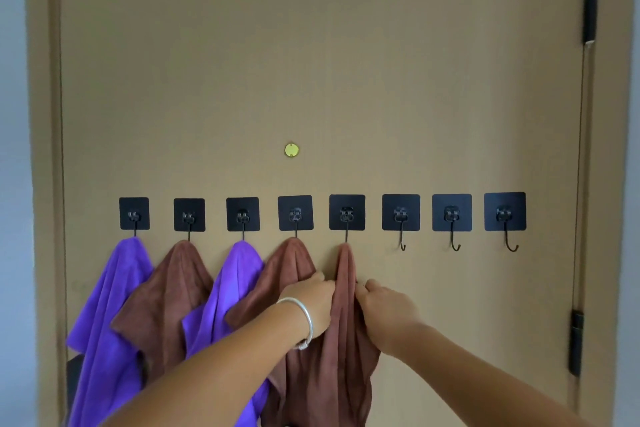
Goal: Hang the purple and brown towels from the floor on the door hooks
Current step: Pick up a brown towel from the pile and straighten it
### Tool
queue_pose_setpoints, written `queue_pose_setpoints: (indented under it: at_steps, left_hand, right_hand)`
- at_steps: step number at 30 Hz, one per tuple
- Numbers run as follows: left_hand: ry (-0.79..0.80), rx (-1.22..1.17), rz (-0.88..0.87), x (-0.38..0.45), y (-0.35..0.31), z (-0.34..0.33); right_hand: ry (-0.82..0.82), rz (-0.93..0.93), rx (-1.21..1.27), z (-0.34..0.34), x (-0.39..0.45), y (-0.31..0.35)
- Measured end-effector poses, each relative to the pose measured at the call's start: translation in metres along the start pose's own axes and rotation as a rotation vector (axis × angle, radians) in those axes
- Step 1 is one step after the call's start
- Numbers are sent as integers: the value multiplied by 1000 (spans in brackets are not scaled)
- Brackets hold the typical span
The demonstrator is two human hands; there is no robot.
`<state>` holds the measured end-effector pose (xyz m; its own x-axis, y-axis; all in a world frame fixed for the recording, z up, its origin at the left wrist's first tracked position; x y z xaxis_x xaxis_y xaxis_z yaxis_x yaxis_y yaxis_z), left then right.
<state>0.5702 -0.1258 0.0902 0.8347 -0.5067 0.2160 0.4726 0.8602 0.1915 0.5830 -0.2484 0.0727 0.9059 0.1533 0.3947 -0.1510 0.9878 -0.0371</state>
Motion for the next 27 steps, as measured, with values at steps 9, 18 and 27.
queue_pose_setpoints:
  at_steps: [9, 18, 27]
  left_hand:
    - [-85, 160, 114, -10, 0, 66]
    - [-449, 180, -257, 27, -79, 86]
    - [-368, 119, -523, 84, -156, 51]
  right_hand:
    - [78, -53, 35, -30, -14, -53]
    - [-13, -196, 12, -4, -24, -118]
    - [2, -489, -49, 15, -86, -202]
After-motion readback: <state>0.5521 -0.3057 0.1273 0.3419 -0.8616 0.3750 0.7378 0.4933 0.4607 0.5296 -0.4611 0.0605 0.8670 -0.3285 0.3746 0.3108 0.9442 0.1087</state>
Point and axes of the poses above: each hand's wrist, its own x-axis towards the middle knuckle, its own z-axis out of the back of the hand, y = z × x, the point moved 5 cm from there along x, towards the middle knuckle, and after that the axes turned 14 degrees about -z, right-handed, at the moved point
